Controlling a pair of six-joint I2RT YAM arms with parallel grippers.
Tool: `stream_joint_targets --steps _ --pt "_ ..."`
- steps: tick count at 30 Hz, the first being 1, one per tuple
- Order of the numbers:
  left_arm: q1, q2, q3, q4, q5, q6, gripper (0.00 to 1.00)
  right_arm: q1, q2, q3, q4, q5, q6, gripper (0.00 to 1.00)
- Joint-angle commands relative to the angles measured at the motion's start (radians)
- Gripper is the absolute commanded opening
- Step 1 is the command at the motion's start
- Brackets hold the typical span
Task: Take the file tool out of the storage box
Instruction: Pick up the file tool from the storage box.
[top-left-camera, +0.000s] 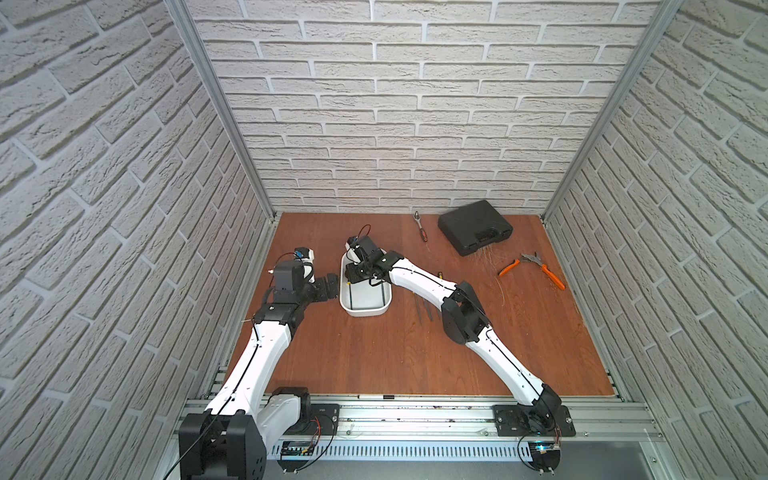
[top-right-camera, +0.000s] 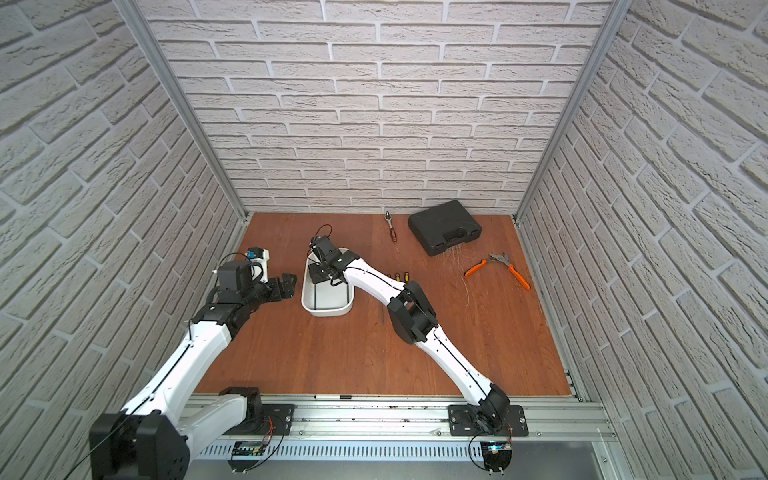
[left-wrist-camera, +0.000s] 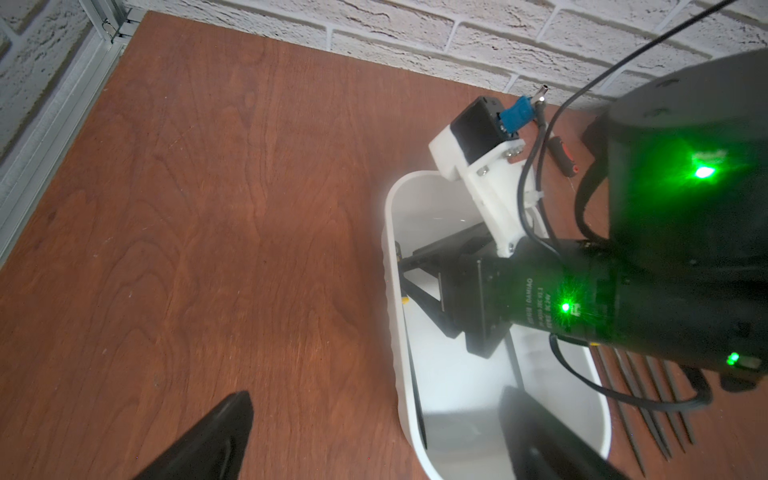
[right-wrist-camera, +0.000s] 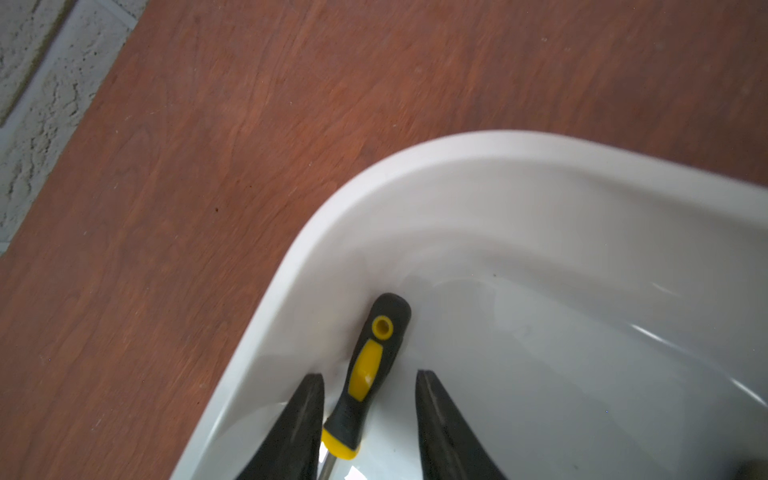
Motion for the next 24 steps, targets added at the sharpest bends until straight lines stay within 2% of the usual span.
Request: stream_joint_targets --steps 1,8,17,22,24 --pt "-0.006 -0.019 -0.010 0.036 -0.012 0.002 0.99 0.016 0.022 0.028 -0.010 0.004 -0.009 0.42" --pt "-0.007 -0.019 -0.010 0.034 -0.018 0.002 0.99 0.024 0.038 0.037 -0.037 0.024 -0.022 0.42" --pt "-0.008 -0.024 -0.011 0.032 -0.023 0.002 0.99 0.026 0.034 0.051 -0.136 0.133 -0.051 0.38" --pt "-0.009 -0.030 -0.013 0.031 -0.022 0.002 0.98 0.026 0.034 0.053 -0.154 0.161 -0.061 0.29" --pt "-0.009 -0.034 -0.015 0.030 -0.027 0.002 0.98 0.026 0.037 0.056 -0.161 0.168 -0.062 0.31"
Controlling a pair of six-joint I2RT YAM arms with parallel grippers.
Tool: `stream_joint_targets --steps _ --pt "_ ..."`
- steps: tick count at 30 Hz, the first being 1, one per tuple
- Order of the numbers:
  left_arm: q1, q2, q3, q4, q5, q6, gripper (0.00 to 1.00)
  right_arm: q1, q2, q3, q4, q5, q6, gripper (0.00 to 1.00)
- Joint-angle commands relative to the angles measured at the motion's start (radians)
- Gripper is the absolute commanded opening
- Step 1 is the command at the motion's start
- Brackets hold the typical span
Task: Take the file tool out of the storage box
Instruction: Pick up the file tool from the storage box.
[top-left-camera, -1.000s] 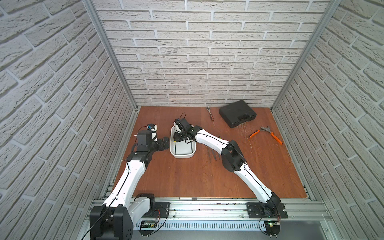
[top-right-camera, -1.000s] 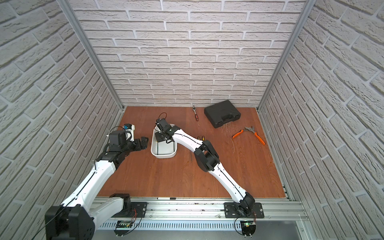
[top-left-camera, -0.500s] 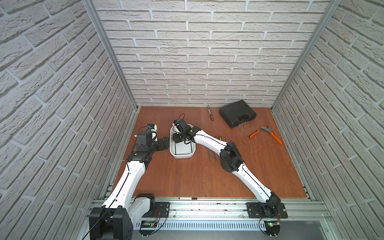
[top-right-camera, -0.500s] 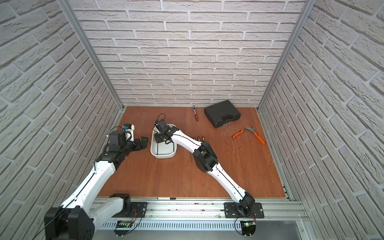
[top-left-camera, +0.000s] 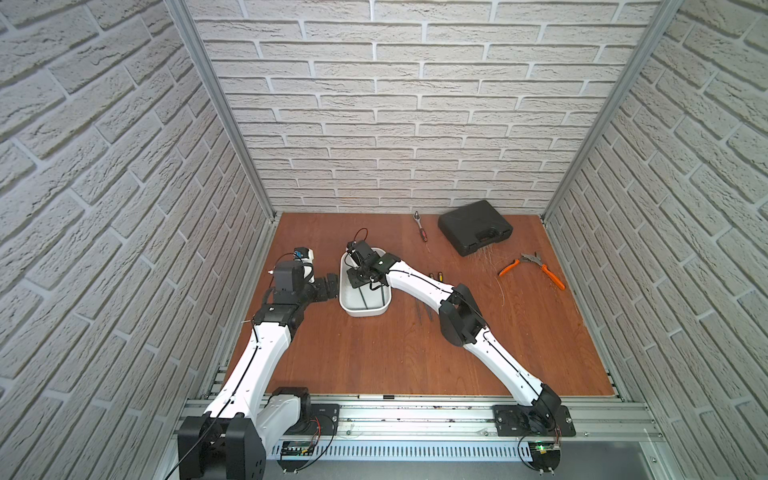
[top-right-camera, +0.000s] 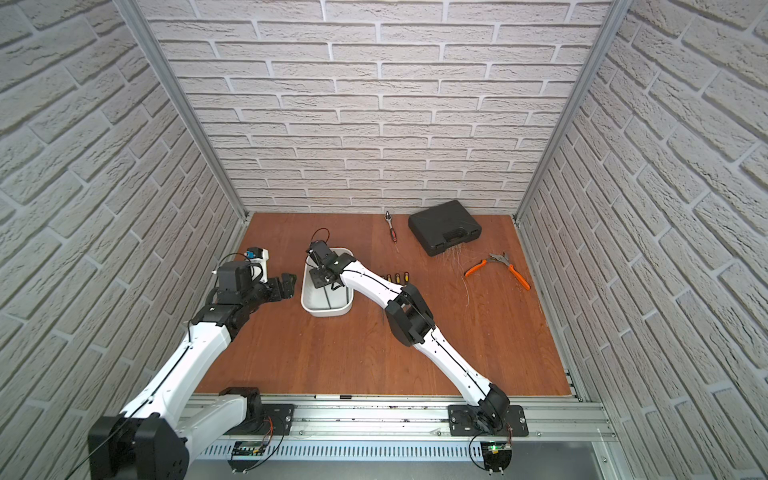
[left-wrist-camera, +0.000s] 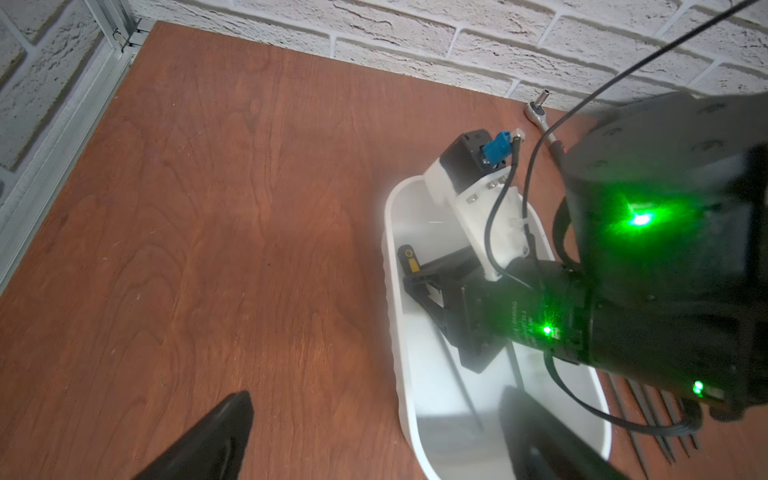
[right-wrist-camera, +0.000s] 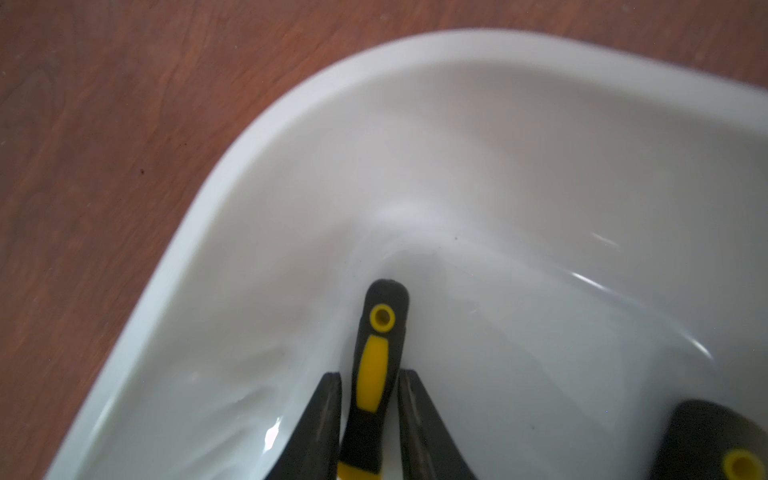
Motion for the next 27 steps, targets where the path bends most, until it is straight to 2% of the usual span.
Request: stream_joint_targets --steps 1,3,6,8,21,27 --pt "-0.003 -0.024 -0.014 0.031 -0.011 0.002 0.98 0.006 0.014 0.017 -0.069 0.039 -0.012 0.32" --pt "-0.004 -0.026 -0.014 0.029 -0.012 0.004 0.98 0.006 0.019 0.021 -0.080 0.039 -0.012 0.31" --pt "-0.004 -0.026 -0.013 0.029 -0.013 0.004 0.98 0.006 0.019 0.021 -0.087 0.033 -0.002 0.13" --pt "-0.004 -0.022 -0.014 0.029 -0.013 0.004 0.99 0.005 0.005 0.012 -0.072 0.019 0.004 0.06" --pt "-0.004 -0.013 -0.008 0.034 -0.014 0.008 0.98 -0.011 -0.235 -0.066 0.074 -0.008 0.066 0.03" --pt "-0.004 -0.001 -0.008 0.038 0.003 0.005 0.99 -0.057 -0.473 -0.360 0.187 0.029 0.092 0.02"
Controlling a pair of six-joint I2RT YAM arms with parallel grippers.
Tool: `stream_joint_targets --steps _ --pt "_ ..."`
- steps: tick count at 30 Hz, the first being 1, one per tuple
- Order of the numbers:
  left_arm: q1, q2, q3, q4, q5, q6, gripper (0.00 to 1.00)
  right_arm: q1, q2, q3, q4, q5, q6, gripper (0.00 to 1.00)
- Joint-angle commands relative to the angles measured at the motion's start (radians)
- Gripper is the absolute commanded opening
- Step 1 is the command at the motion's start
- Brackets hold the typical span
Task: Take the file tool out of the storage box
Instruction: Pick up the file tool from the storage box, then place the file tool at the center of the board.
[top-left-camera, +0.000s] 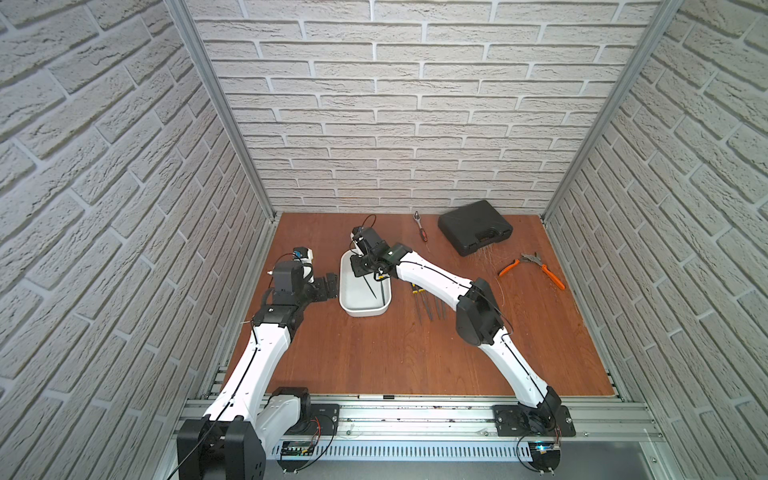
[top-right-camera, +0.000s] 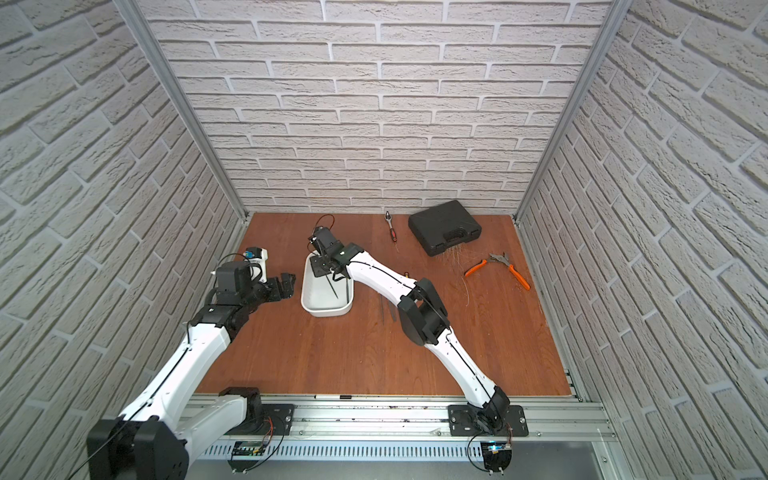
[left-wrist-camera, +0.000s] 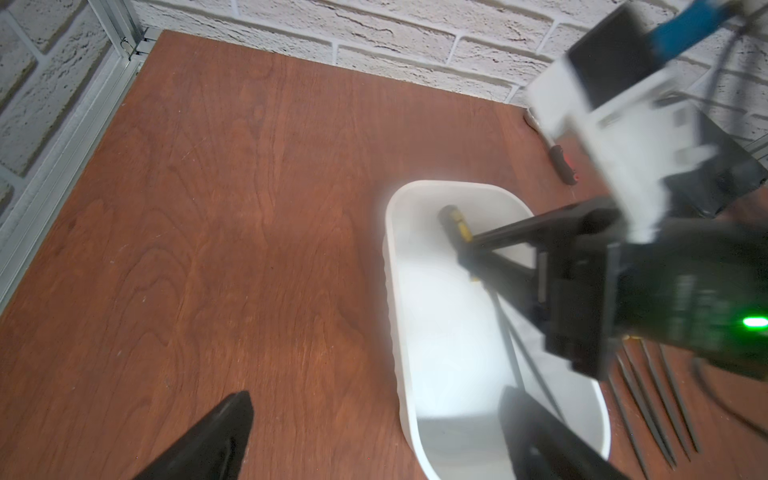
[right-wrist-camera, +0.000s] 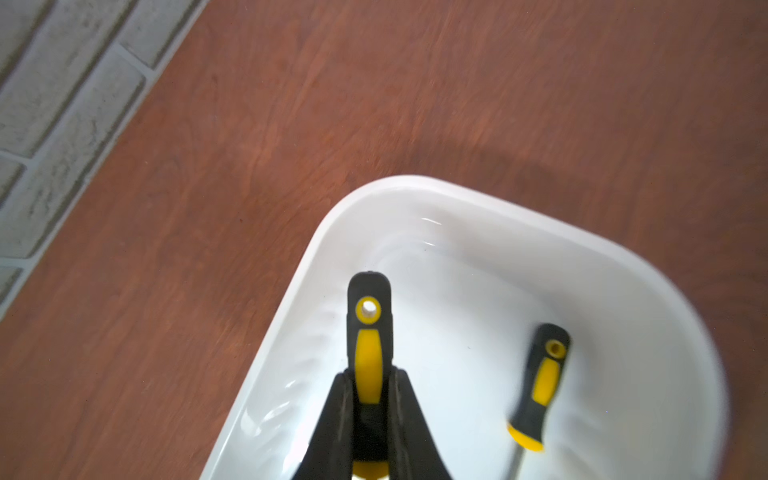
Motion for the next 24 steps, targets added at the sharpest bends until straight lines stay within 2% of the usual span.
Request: stream_joint_targets --steps 1,8,11,17,24 --pt "-0.007 0.011 -0.006 0.040 0.012 0.007 0.98 -0.045 -0.192 -0.144 0.121 0.040 0.027 0.02" --pt "-0.025 0.042 0.013 0.036 0.042 0.025 0.98 -0.149 -0.499 -0.575 0.166 0.159 -0.019 0.02" --pt "-0.031 0.055 0.012 0.045 0.050 0.021 0.98 -0.206 -0.576 -0.720 0.170 0.182 -0.031 0.02" --pt "-0.039 0.086 0.017 0.056 0.064 0.019 0.98 -0.291 -0.644 -0.907 0.189 0.191 -0.038 0.02" --pt "-0.042 0.105 0.018 0.056 0.070 0.018 0.99 -0.355 -0.619 -1.055 0.273 0.167 0.010 0.02"
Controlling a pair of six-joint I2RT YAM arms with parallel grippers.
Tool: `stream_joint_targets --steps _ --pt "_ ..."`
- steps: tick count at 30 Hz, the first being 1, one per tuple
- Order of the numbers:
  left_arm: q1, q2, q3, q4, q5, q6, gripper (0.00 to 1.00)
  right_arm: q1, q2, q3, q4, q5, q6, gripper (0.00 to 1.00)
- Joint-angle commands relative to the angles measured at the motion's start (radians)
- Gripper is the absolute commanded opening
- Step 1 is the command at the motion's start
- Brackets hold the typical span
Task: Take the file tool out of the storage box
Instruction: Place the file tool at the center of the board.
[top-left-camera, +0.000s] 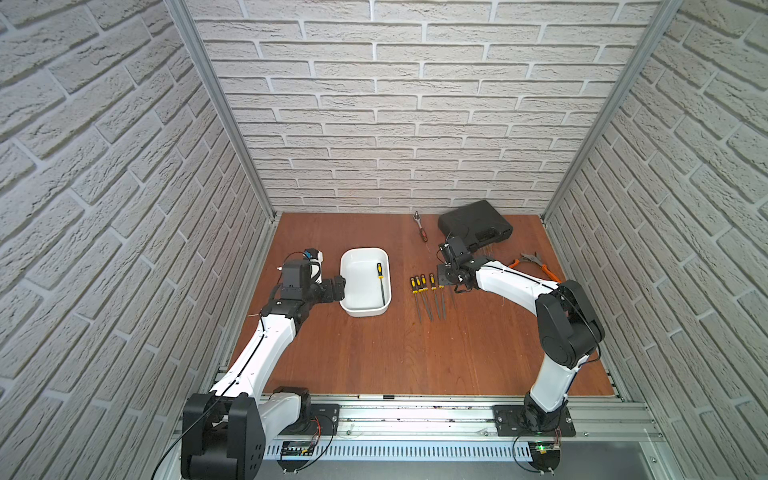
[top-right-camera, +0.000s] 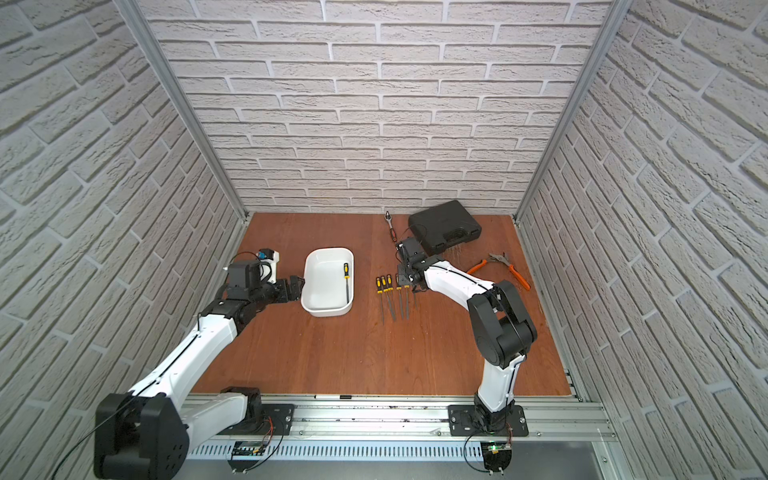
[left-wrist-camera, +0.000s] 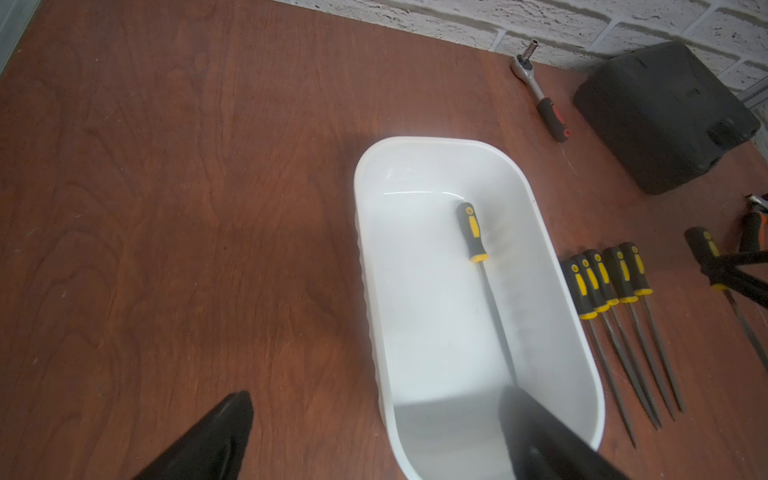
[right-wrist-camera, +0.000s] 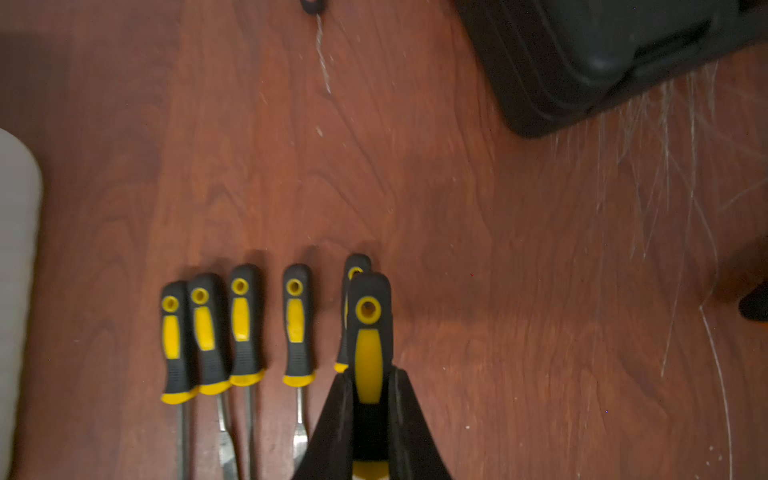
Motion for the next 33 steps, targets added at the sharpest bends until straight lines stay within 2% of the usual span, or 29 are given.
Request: stream_joint_targets --steps 1,19,28,33 --pt "-0.006 0.004 0.017 0.038 0.016 0.011 0.98 -0.017 -0.016 -0.030 0.086 0.003 0.020 0.02" --pt "-0.006 0.010 0.018 0.034 0.009 0.009 0.98 -0.020 0.094 0.004 0.099 0.013 0.020 0.03" --pt "-0.006 0.006 0.016 0.039 0.009 0.009 0.99 -0.020 0.087 0.010 0.084 0.011 0.021 0.16" --pt "-0.007 0.007 0.016 0.042 0.009 0.008 0.98 -0.020 0.080 0.012 0.074 0.014 0.019 0.32"
